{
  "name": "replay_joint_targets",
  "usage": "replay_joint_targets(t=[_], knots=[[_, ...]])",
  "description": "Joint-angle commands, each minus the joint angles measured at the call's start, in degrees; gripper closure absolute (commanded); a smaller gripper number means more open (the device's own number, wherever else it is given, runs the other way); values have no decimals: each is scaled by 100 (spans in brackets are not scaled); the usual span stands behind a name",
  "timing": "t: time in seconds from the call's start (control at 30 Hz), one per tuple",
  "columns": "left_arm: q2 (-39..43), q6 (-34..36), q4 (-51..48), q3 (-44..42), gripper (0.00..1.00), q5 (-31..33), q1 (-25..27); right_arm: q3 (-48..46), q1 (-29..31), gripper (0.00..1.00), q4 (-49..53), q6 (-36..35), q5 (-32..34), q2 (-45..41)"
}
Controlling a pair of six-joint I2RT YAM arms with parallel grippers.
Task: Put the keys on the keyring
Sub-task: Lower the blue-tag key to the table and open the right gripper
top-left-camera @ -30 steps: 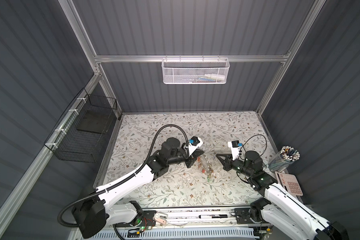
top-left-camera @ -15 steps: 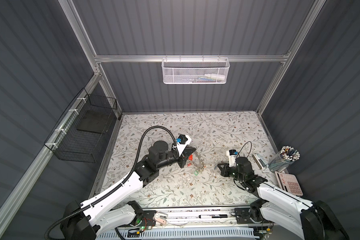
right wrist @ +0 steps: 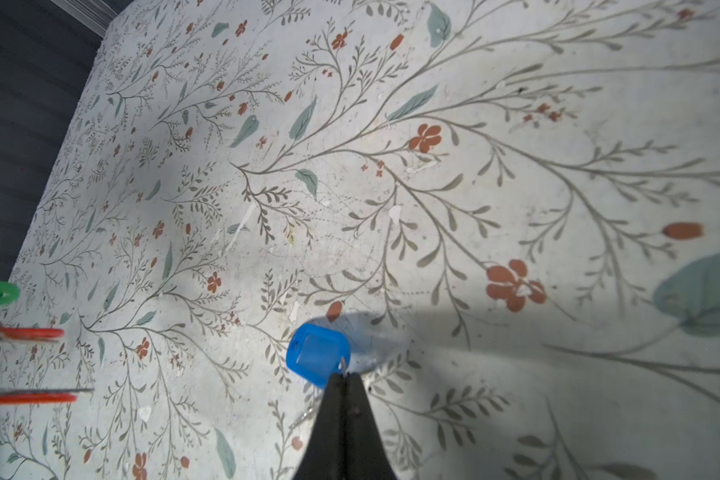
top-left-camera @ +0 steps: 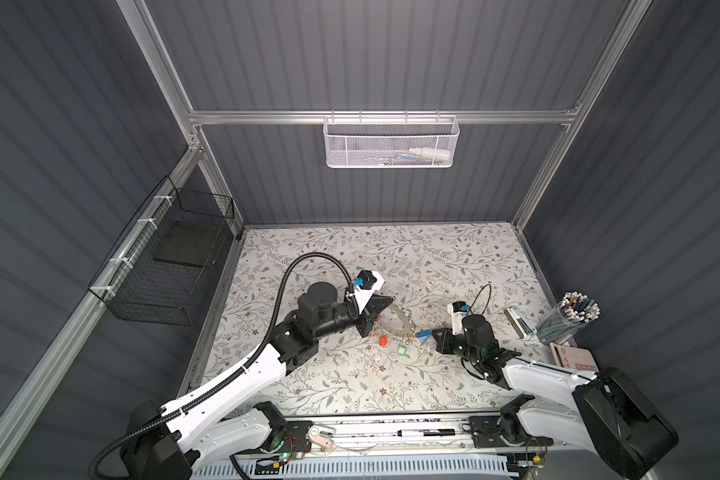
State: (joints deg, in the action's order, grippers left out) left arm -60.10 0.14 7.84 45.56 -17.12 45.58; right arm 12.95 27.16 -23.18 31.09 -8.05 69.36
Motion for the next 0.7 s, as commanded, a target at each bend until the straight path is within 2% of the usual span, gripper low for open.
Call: replay_joint_targets(t=[0.0,0.17,0.5,0.67], knots=[[145,-85,355,52,100,-85,-7,-37,33,100,-298,67,83,217],[149,-58,350,52,100,-63,-7,-73,28,100,-512,112,49,497],[104,-41,368,58,100,-89,-8,-32,29,100,-491,97,2,500],[99,-32,354,61,100,-107,-10,41,19,90,-355,52,-59,440]])
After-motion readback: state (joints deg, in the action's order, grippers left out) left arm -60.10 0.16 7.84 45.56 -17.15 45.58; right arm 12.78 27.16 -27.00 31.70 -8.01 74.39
